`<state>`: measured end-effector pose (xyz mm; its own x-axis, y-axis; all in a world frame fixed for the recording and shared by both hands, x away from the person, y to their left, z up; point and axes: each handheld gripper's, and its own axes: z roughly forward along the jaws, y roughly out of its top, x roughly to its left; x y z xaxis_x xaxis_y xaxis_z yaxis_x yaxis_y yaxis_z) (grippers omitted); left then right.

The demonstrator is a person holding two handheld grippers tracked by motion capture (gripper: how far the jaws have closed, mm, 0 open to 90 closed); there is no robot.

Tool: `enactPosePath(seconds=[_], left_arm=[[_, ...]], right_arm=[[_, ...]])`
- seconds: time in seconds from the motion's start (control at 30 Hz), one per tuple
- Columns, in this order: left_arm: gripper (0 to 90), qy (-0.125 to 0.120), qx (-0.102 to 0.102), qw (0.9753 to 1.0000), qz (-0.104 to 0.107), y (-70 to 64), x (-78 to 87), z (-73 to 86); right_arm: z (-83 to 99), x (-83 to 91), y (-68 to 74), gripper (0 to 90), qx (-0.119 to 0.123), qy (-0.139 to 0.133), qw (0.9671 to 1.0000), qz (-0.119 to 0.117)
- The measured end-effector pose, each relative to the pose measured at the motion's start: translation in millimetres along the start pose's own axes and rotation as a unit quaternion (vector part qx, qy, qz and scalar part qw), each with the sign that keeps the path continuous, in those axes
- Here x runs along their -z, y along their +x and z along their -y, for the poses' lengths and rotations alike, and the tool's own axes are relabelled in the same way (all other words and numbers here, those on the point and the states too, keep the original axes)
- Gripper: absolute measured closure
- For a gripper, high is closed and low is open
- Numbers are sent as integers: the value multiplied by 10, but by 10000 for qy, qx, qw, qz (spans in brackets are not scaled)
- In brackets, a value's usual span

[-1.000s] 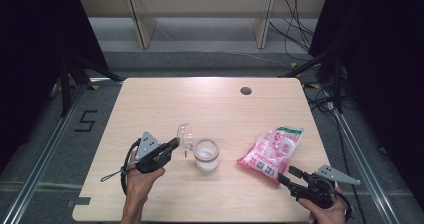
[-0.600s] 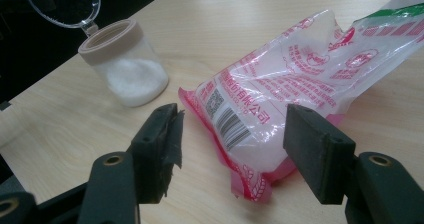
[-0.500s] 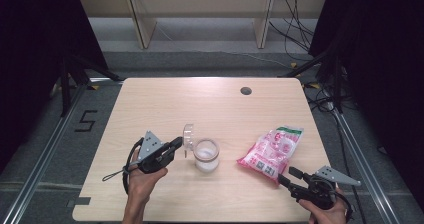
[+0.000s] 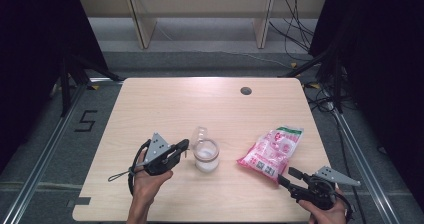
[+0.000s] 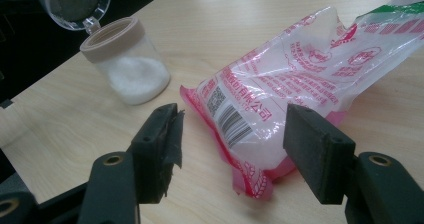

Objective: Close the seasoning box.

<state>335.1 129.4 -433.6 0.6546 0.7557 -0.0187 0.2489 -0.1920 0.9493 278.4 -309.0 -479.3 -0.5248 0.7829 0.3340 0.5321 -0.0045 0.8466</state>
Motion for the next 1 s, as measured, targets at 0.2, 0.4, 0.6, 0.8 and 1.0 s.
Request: enactPosePath(seconds=[0.2,0.4,0.6,0.8,1.0], left_arm=[[824,6,-119,9999,115,-14,-24,1],[755,83,-168,9995,250,-41,-38,-20],[631,28,-136,9977,670,-120,-42,4],[528,168,-207,9970,724,-172,-42,30],[435,167,-134,9970,750,-232,-38,80]], right_arm=[[1,4,-9,400,57,-17,10000,30],[7,-1,5,400,50,-33,10000,2],[8,-7,13,400,64,-42,10000,-48],[10,0,16,399,170,54,9998,-1],[22,-16,32,396,231,163,9996,13]])
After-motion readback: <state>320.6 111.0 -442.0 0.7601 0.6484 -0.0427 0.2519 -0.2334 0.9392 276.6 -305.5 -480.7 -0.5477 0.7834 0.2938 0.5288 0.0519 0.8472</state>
